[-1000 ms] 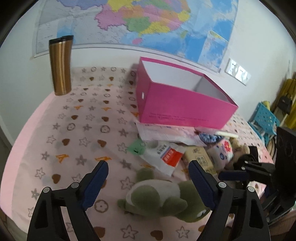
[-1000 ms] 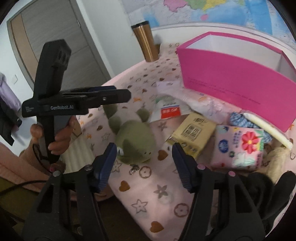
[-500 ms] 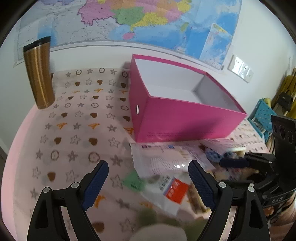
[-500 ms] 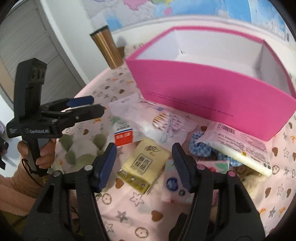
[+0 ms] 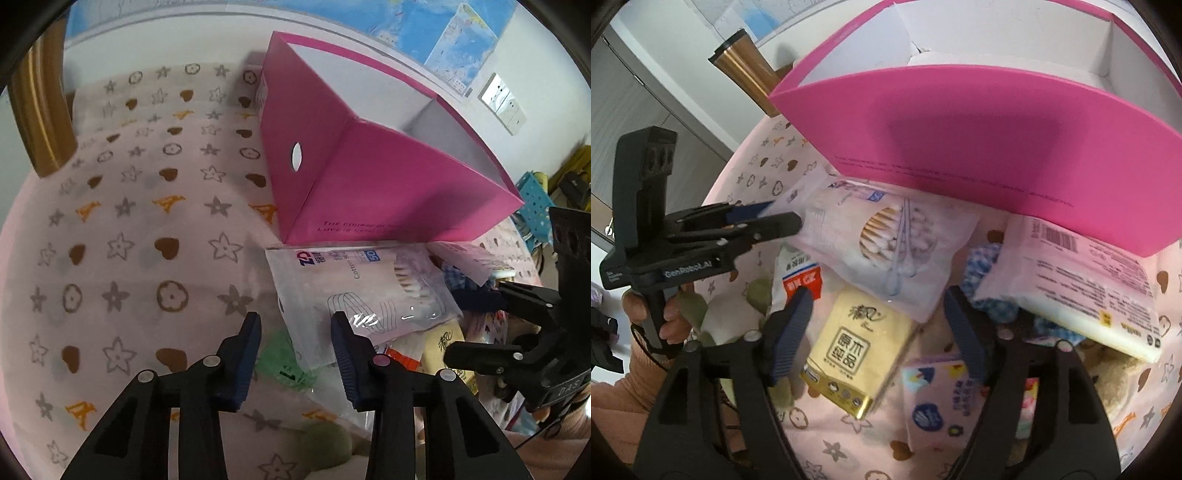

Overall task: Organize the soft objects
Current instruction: 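Reach the left gripper to the clear cotton swab bag and close on it, then lift the cotton swab bag with the left gripper over the pink box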

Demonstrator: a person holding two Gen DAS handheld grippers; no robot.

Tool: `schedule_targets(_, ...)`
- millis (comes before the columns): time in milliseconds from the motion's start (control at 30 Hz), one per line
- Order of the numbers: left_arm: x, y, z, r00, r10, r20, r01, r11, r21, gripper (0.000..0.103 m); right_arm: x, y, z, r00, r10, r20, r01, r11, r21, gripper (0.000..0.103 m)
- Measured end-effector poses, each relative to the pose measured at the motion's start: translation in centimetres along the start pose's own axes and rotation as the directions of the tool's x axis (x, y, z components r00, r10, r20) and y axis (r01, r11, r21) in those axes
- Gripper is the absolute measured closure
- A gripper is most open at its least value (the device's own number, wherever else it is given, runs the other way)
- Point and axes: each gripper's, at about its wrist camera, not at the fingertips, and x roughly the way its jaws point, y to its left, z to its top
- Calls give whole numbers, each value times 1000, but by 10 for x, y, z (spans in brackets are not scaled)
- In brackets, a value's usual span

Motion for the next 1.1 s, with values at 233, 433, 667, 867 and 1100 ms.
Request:
schedule_targets(233,4,2,-1,999,-42,-16,43,999,26,67,9,3,6,998,-41,37,40,999,21,20)
schedule_targets(433,8,6,3,996,-75,-39,76,997,34,67,2,-1,5,995,-5,96,2,1000,28,36)
schedule_targets(667,3,10,1,998,-65,-22,66,997,45,70,-1,-20,1,993,-3,119,-7,996,85,93)
schedule_targets(867,-10,3,-3,998,-62,13,61,996,69,72,-8,-11,-4,986,-5,165,-2,999,39,97)
schedule_targets(1100,-36,-8,-9,995,-72,67,66,994,88,72,-32,-3,-10,974,26,224,-27,1000,1,98)
